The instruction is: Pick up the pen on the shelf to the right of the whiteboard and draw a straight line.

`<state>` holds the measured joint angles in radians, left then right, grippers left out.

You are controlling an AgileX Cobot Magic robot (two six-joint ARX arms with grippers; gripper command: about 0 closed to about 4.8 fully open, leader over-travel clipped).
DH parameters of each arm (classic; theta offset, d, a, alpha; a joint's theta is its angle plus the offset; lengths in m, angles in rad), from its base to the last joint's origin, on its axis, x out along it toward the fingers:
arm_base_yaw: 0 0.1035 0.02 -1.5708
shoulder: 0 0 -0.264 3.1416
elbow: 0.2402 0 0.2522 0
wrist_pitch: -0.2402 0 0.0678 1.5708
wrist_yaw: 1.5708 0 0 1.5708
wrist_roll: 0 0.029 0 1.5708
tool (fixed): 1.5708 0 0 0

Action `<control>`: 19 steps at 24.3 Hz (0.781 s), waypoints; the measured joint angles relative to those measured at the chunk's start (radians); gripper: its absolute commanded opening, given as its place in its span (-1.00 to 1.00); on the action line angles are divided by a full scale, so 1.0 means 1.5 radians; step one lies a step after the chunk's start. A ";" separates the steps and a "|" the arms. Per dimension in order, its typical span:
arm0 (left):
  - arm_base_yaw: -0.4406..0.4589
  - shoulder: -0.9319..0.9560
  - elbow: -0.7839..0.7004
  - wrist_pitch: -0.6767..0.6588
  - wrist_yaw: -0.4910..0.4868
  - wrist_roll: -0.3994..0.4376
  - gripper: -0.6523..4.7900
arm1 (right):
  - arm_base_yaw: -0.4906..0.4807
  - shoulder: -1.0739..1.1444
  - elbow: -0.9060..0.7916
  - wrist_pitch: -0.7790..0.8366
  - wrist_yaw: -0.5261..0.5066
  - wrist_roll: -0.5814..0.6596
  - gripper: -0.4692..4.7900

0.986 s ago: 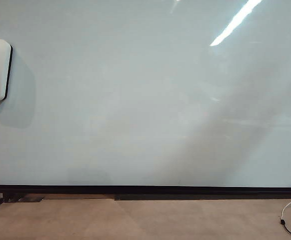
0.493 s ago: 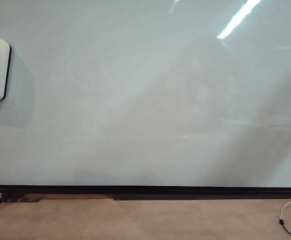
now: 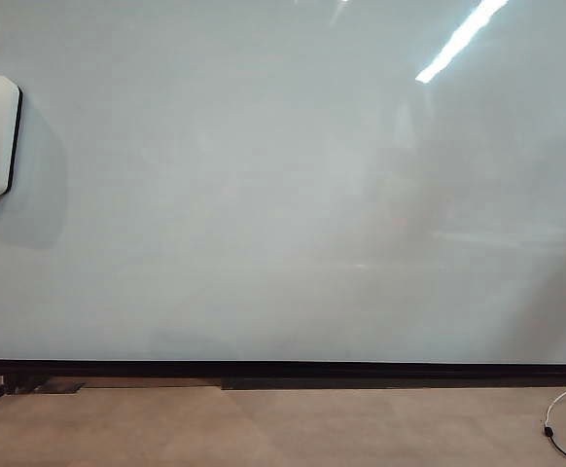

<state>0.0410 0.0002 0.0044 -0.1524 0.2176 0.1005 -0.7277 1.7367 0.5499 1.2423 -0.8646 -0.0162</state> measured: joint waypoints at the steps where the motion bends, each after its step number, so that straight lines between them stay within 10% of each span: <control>1: 0.000 0.000 0.000 -0.001 0.002 0.000 -0.78 | 0.000 0.037 0.020 0.019 -0.002 0.000 0.28; 19: 0.000 0.000 0.001 -0.001 0.016 0.028 -0.78 | 0.000 0.172 0.124 0.099 -0.001 0.054 0.35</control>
<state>0.0410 0.0002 0.0051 -0.1535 0.2409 0.1432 -0.7280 1.9949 0.7357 1.3903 -0.8658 0.0643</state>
